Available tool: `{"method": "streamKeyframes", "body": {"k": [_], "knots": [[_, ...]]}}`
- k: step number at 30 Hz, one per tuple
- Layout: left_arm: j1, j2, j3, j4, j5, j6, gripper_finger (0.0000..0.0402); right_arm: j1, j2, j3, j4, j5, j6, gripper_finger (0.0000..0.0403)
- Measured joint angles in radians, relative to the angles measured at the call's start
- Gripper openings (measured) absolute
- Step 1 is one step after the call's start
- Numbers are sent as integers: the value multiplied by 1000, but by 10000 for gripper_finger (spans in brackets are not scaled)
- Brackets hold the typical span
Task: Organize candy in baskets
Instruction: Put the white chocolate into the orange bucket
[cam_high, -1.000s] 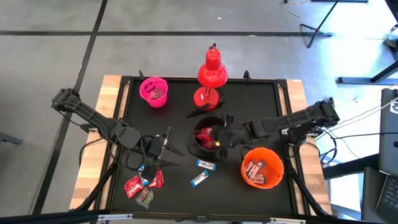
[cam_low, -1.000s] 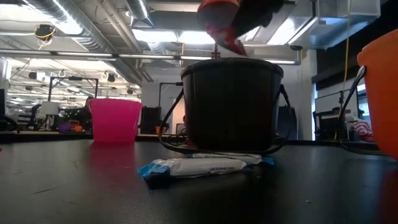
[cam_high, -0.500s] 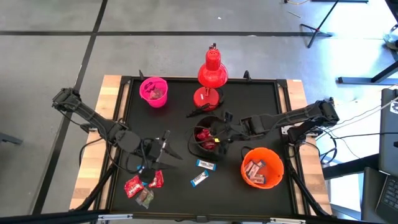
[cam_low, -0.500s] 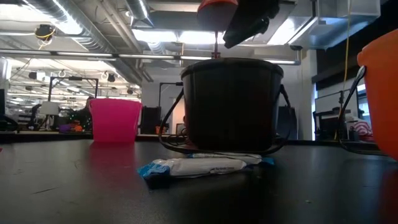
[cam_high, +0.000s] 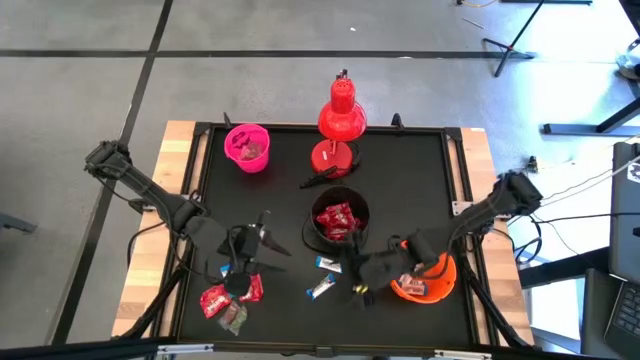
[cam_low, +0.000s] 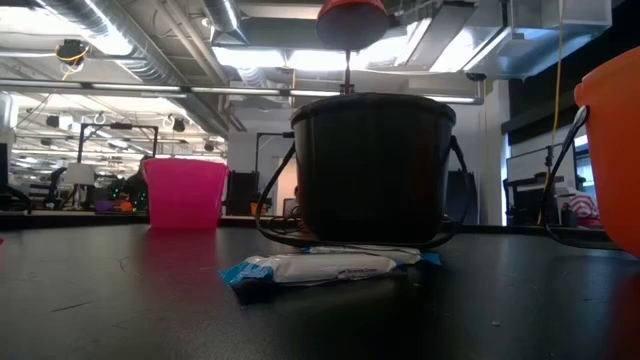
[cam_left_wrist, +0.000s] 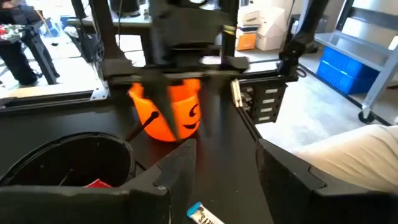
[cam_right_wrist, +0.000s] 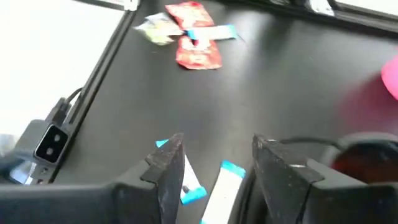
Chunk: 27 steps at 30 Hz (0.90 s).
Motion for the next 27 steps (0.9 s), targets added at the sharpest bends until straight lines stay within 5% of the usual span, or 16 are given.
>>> {"method": "streamKeyframes", "body": {"k": [11,27], "knots": [[0,-2,0,-8,0,3,158,23,227,1,202,11,-81,182],[0,-2,0,-14,-33,-3,158,7,416,1,206,-71,-34,182]]}}
